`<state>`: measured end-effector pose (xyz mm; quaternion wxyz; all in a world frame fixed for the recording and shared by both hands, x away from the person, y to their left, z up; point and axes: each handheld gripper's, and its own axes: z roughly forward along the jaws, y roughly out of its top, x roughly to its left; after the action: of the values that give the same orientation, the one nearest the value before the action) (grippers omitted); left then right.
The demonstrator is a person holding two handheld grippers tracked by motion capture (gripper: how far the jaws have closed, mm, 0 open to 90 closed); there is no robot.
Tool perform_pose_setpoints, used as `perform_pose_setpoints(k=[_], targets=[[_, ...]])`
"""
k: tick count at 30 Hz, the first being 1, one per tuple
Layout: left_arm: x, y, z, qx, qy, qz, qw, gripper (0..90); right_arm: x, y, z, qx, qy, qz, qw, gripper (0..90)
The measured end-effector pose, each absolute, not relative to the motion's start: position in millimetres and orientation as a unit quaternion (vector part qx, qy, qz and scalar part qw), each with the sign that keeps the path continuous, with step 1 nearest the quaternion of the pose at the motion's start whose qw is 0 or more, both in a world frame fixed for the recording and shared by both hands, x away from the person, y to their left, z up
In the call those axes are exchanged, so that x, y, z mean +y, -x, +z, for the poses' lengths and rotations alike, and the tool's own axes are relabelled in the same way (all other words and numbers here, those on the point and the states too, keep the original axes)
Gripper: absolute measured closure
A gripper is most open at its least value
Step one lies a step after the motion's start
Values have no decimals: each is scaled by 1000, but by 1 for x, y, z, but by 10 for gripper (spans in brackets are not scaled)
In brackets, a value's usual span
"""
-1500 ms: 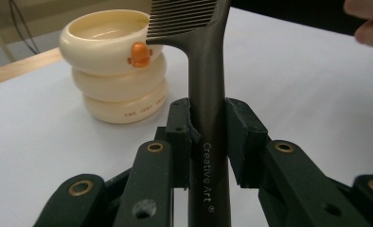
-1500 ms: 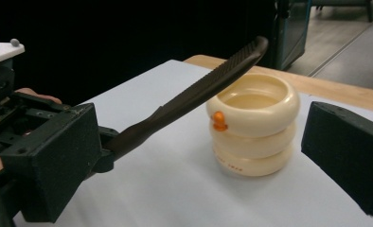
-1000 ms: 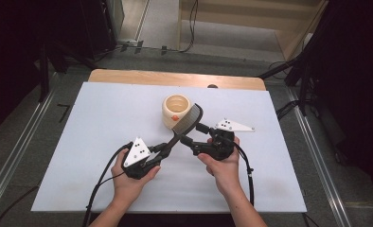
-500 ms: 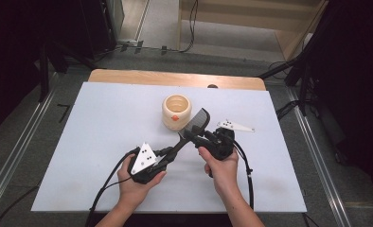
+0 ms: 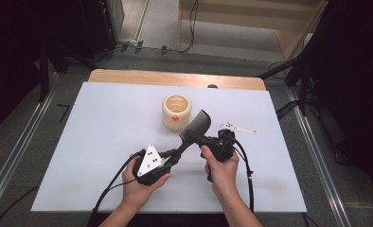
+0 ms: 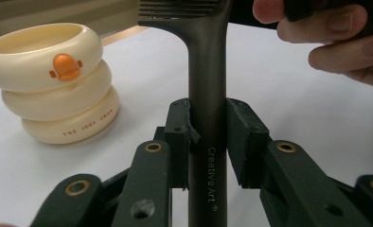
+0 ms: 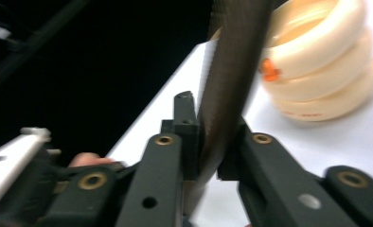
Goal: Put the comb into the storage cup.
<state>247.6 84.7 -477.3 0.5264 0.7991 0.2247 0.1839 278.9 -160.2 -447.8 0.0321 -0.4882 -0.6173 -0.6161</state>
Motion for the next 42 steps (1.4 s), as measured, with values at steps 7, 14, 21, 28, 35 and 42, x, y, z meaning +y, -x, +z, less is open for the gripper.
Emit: perform_pose_setpoints(k=[7,14,21,28,35,42], targets=[[95,-252,-470,250,-783,156,548,306,-162,-272,-441,-628,464,-625,-15,818],[118,-255,-472,281,-764,148,562,51,-162,-268,-436,-642,436,-629,-49,818],[143,-255,-470,294,-747,163,573,0,-163,-267,-432,-654,412,-631,-65,818],[163,-255,-469,301,-738,173,578,0,-167,-268,-428,-653,406,-634,-78,818],[182,-255,-468,307,-736,187,573,0,-172,-269,-424,-655,402,-633,-91,819],[203,-255,-473,318,-738,189,564,0,-174,-271,-421,-657,398,-632,-99,818]])
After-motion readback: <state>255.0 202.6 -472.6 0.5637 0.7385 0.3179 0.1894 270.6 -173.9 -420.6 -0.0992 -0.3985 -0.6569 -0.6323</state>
